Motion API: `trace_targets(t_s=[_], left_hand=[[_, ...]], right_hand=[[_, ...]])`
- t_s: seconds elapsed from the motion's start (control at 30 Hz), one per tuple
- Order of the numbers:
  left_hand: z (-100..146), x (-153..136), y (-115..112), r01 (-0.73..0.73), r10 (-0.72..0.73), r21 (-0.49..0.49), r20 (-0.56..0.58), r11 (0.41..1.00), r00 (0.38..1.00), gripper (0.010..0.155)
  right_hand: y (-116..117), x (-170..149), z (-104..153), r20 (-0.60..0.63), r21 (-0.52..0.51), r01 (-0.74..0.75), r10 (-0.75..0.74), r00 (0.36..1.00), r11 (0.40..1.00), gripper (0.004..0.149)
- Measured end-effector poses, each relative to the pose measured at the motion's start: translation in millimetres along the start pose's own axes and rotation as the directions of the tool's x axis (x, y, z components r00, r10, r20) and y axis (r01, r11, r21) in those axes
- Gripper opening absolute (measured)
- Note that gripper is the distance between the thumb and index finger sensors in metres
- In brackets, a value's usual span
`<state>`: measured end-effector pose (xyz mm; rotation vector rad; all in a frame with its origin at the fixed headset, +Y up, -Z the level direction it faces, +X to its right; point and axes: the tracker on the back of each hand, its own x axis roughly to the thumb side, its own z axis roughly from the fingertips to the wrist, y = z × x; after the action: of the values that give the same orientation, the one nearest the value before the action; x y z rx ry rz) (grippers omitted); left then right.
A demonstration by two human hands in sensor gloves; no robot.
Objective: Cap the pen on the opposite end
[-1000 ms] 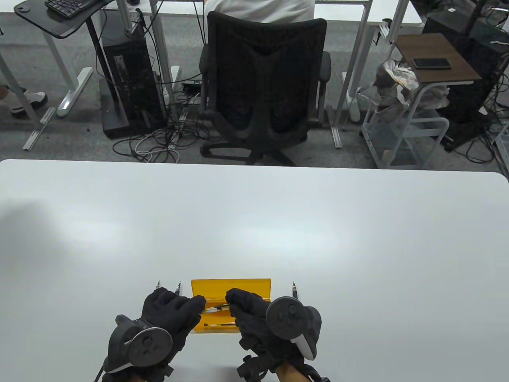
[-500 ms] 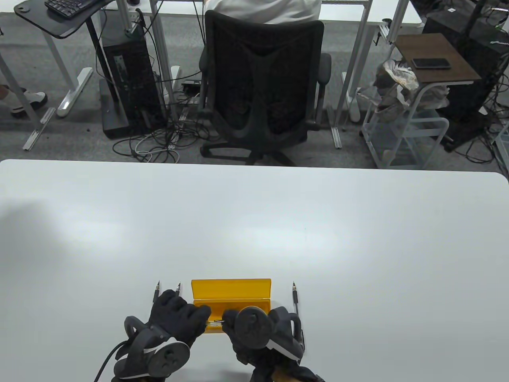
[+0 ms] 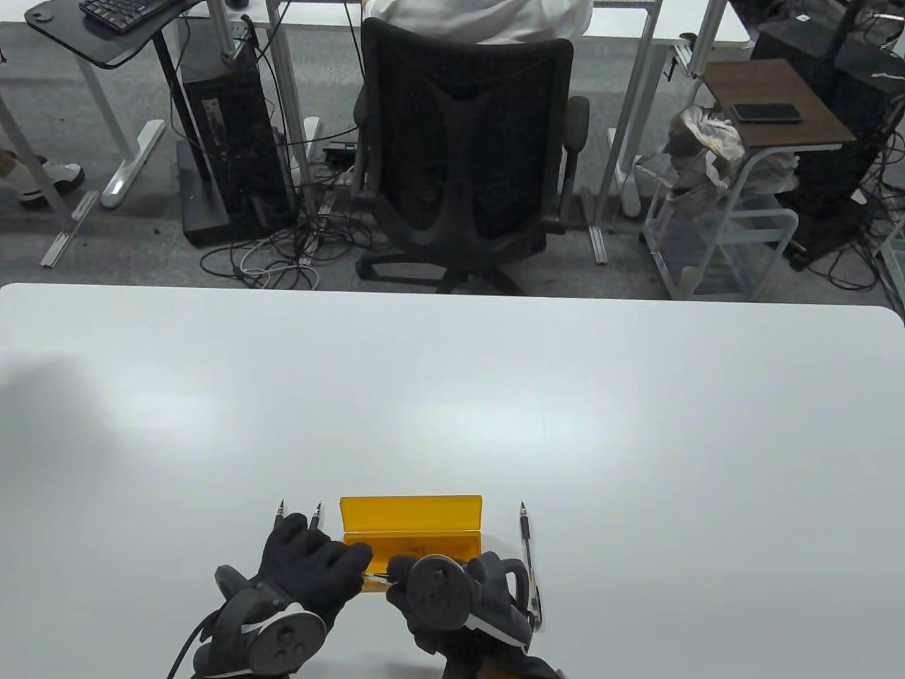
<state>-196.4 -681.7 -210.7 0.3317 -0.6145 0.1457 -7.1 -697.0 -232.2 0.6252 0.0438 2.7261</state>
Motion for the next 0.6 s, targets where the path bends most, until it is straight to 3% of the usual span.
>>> trace_targets(t_s=[0.1,0.3,0.43,0.5,0.53,0.6], left_hand=[[1,-2,2,0.016,-0.016,0.008,0.002,1.000,1.000,0.045],[0,-1,-3,-0.015,0.015,-0.004,0.006,1.000,1.000,0.046],[-1,0,-6,-0.036,0.036,-0.012,0.000,0.999,0.999,0.050],[-2,-4,-5,-0.009,0.009,0.002,-0.050,1.000,0.999,0.061],[-2,-10,-5,0.007,-0.005,0.018,-0.104,1.000,0.995,0.069],[1,-23,-3,-0.019,0.032,0.052,-0.247,0.998,0.968,0.071]], right_hand=[[0,3,-1,0.016,0.012,-0.049,0.049,0.999,0.999,0.046],[2,0,-3,0.028,0.022,0.037,-0.038,0.999,0.999,0.045],[-2,-4,-7,0.033,0.122,0.081,-0.086,0.996,0.989,0.047],[-1,-9,-9,-0.026,0.177,0.159,-0.157,0.987,0.971,0.048],[-4,-15,-9,-0.099,0.179,0.134,-0.118,0.988,0.975,0.048],[-16,-28,-8,-0.202,0.048,0.036,-0.025,0.979,0.998,0.048]])
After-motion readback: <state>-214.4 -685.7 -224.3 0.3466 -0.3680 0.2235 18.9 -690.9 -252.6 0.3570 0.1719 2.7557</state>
